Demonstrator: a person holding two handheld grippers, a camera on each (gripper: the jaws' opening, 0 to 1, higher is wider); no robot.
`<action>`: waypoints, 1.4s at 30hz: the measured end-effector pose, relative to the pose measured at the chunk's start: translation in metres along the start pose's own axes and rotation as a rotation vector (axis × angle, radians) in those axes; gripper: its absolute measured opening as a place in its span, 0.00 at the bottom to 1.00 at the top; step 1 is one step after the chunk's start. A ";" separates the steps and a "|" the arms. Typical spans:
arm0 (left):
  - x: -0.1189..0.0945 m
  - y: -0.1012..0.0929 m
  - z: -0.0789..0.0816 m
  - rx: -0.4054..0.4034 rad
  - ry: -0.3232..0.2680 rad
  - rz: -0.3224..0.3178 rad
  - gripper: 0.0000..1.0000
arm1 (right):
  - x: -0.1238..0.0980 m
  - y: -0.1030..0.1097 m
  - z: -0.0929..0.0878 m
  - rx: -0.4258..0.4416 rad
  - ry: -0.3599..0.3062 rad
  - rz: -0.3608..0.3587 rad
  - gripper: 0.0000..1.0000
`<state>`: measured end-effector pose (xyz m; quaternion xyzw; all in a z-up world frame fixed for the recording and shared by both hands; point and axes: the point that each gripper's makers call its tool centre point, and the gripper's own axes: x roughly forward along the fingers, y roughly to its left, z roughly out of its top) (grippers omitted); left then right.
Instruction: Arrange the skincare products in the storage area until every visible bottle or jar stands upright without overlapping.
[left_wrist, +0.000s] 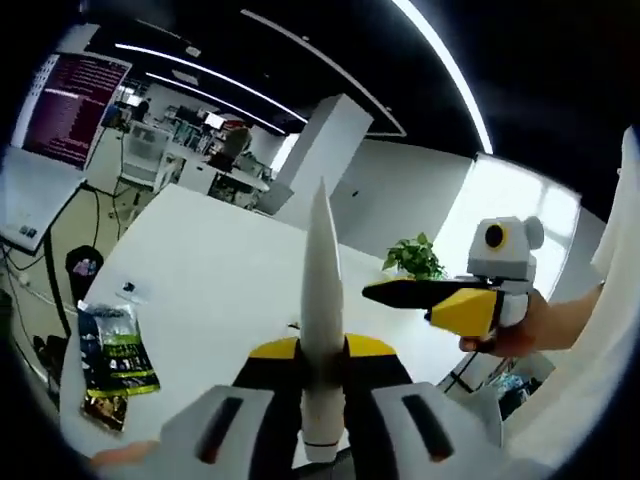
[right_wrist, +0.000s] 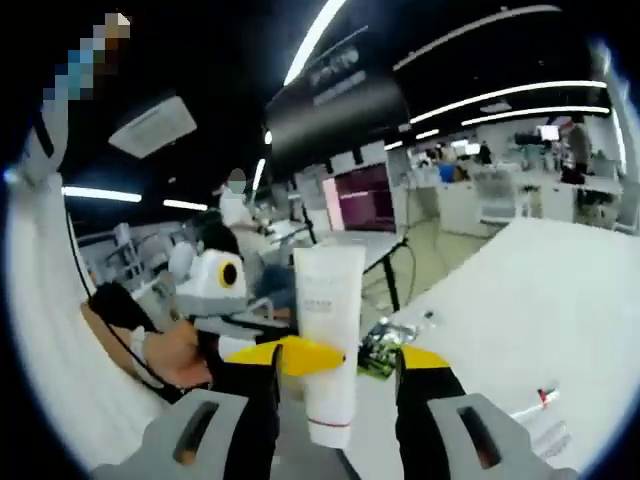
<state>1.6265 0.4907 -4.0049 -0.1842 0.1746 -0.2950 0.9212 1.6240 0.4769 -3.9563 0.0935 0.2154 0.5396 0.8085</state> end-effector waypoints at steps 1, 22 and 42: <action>0.002 -0.003 -0.002 0.027 0.015 -0.007 0.08 | 0.006 -0.001 0.002 0.013 0.002 -0.001 0.53; 0.017 -0.040 -0.024 0.297 0.162 -0.086 0.08 | 0.029 -0.010 -0.028 0.084 0.137 -0.059 0.50; 0.020 -0.027 -0.016 0.297 0.115 -0.043 0.12 | 0.033 -0.019 -0.020 -0.008 0.112 -0.135 0.38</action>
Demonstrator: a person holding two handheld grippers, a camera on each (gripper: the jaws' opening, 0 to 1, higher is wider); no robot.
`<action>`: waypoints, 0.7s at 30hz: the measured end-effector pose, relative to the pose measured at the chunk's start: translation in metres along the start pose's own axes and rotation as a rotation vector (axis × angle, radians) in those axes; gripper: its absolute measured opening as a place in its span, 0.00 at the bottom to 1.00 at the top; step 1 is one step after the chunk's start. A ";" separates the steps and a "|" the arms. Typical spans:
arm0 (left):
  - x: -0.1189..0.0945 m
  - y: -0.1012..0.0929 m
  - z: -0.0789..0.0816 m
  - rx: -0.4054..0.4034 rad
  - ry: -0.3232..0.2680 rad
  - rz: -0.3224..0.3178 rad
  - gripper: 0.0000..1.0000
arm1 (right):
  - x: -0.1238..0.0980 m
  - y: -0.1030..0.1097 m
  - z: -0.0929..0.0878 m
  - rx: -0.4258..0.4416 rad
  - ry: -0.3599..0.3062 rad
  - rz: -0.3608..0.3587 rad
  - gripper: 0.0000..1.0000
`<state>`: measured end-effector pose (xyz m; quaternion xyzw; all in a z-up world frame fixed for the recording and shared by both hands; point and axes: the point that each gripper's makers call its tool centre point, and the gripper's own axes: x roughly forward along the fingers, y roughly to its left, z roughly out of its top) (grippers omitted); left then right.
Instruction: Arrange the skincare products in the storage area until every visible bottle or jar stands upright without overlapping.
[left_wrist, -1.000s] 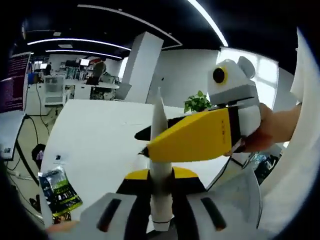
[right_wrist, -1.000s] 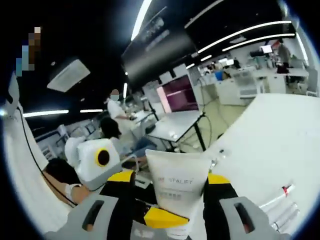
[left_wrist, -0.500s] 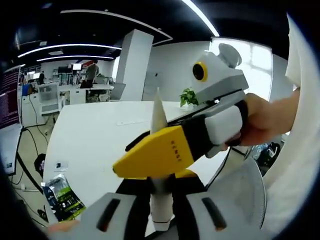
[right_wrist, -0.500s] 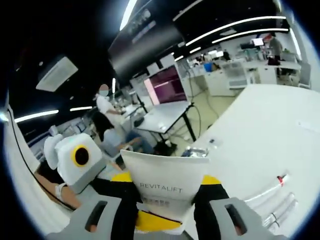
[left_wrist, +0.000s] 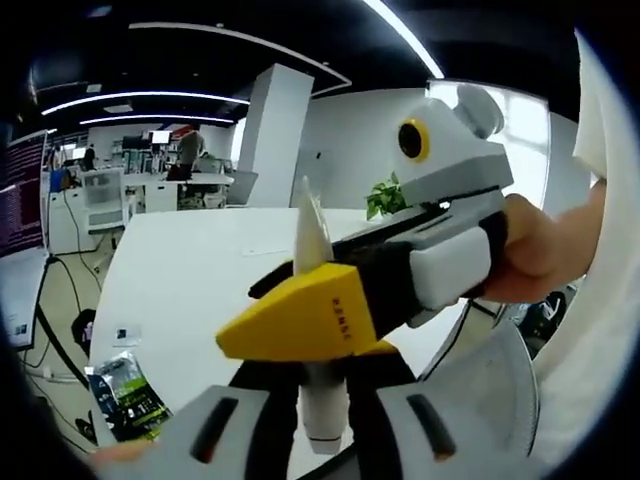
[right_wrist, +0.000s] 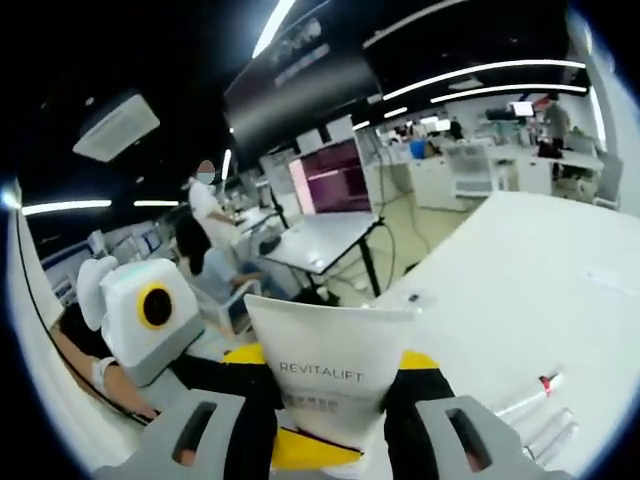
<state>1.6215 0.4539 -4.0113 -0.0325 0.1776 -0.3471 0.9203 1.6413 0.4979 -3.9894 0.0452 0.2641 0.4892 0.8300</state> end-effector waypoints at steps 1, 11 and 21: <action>0.000 0.000 0.000 0.002 -0.002 0.001 0.12 | 0.000 -0.001 0.001 0.004 -0.003 -0.002 0.38; 0.002 0.001 0.003 0.046 -0.005 0.025 0.14 | -0.004 -0.005 0.005 0.015 -0.036 -0.035 0.38; 0.004 0.006 -0.009 0.088 0.051 0.053 0.16 | -0.010 -0.008 0.023 0.030 -0.093 -0.058 0.38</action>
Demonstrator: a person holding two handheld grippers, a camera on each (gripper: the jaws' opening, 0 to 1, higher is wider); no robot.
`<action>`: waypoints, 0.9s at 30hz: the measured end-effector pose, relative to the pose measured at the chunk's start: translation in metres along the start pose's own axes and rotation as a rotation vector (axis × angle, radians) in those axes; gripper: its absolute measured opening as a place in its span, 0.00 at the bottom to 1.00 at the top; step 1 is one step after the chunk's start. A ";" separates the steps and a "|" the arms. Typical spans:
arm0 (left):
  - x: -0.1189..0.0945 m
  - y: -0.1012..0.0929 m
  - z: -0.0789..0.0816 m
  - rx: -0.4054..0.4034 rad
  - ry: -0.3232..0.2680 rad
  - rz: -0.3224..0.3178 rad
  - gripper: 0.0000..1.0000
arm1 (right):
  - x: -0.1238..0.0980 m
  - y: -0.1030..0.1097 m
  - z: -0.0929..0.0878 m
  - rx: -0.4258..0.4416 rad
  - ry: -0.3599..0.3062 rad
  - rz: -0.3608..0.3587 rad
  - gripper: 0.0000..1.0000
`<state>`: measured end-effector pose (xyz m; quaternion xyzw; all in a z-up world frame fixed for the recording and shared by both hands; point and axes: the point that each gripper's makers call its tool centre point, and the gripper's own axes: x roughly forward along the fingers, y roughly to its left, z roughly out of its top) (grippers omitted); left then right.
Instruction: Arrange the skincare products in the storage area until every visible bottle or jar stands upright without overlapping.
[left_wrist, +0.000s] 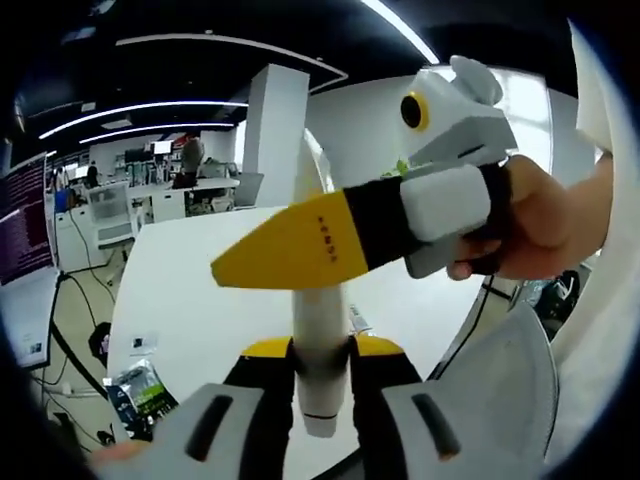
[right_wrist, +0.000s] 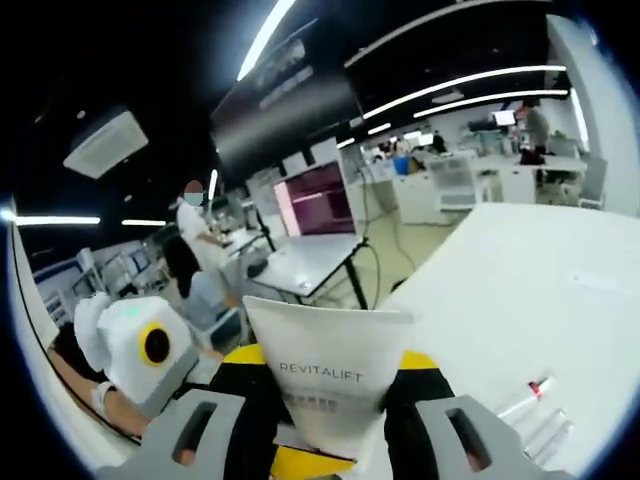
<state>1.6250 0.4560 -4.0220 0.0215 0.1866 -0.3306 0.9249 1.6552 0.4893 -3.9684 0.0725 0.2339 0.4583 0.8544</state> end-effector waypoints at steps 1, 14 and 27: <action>0.000 0.000 0.000 0.003 0.002 0.001 0.16 | 0.000 0.000 0.000 0.007 0.000 0.000 0.38; -0.009 -0.003 -0.007 -0.057 0.028 -0.053 0.09 | 0.002 0.012 -0.009 0.120 -0.002 0.073 0.45; -0.008 -0.006 -0.005 -0.075 0.006 -0.066 0.14 | 0.003 0.008 -0.029 0.031 0.083 0.052 0.34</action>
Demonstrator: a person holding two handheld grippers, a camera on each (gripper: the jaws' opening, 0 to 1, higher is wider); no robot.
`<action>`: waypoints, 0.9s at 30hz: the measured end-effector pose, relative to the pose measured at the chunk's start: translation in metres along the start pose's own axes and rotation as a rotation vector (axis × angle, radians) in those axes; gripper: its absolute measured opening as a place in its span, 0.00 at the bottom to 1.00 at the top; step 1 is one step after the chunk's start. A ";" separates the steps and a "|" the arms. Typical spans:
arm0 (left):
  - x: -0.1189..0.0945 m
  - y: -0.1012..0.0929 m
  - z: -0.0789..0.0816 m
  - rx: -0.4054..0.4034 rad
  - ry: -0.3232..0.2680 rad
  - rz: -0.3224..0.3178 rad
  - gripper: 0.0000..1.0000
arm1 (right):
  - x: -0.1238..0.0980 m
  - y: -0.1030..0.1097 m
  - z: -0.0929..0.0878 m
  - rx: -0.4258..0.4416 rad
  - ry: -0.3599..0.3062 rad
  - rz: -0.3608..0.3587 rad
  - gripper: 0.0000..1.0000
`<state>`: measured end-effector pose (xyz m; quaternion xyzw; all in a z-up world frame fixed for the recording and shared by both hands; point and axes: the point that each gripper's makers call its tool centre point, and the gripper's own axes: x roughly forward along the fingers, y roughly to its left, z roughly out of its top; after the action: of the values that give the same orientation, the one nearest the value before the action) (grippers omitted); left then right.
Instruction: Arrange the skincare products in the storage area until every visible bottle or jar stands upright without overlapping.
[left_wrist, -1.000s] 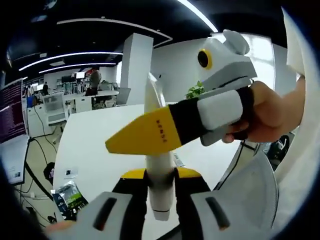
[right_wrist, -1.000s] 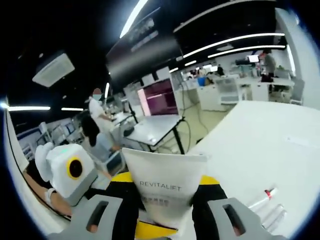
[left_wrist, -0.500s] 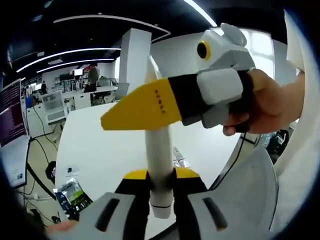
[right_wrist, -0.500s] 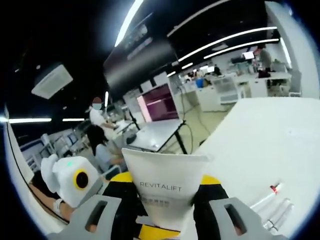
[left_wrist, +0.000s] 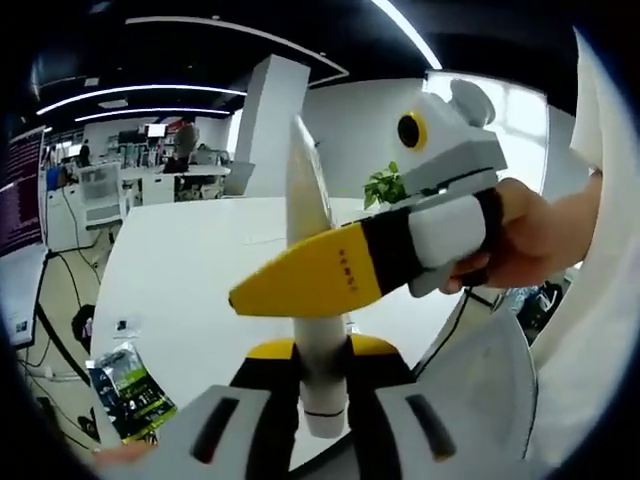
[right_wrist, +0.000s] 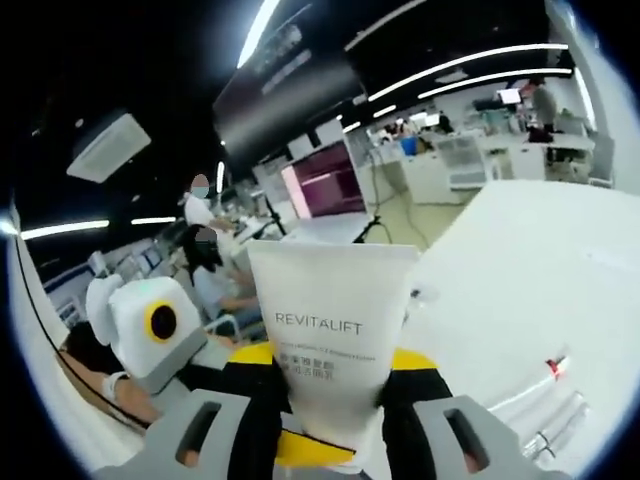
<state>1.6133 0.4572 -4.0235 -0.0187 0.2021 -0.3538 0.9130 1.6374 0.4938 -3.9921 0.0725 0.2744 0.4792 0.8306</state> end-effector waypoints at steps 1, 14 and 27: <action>0.001 0.000 -0.001 0.010 0.004 0.004 0.14 | 0.000 -0.001 -0.001 -0.006 0.001 -0.005 0.34; 0.000 0.011 -0.012 0.168 0.037 0.095 0.16 | 0.005 -0.021 0.005 -0.017 -0.037 -0.066 0.32; -0.002 0.053 -0.069 0.366 0.282 0.245 0.24 | 0.010 -0.081 0.026 0.031 -0.081 -0.189 0.33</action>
<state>1.6194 0.5056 -4.0954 0.2208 0.2610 -0.2702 0.9001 1.7163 0.4627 -4.0049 0.0786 0.2538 0.3913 0.8811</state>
